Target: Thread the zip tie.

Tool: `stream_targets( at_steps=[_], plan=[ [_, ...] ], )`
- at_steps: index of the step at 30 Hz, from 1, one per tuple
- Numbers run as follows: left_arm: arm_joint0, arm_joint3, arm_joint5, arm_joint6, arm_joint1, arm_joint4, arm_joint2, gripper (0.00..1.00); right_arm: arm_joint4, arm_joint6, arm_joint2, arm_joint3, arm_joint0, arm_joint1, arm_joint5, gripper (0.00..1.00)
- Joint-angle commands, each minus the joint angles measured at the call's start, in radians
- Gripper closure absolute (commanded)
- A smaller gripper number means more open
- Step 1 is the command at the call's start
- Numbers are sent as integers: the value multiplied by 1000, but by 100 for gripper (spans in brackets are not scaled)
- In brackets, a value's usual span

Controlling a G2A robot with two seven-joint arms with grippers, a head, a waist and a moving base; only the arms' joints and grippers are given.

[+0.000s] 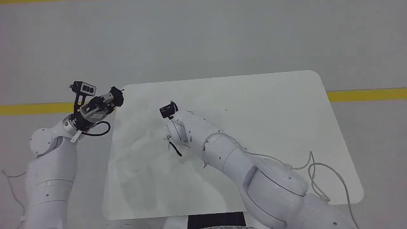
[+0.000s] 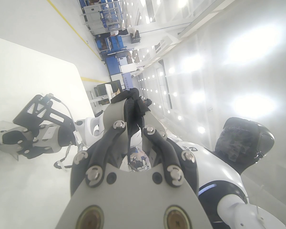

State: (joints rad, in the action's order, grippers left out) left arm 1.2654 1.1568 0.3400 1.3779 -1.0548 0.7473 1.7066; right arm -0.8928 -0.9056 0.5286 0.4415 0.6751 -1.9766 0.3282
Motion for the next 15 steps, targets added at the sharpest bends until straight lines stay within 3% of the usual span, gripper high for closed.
stream_targets(
  at_steps=[1,15],
  plan=[
    [0,0,0,0,0,0,0,100,2,-1,-2,-1,1,0,-1,85],
    [0,0,0,0,0,0,0,100,10,-8,-25,-2,7,3,1,88]
  ],
)
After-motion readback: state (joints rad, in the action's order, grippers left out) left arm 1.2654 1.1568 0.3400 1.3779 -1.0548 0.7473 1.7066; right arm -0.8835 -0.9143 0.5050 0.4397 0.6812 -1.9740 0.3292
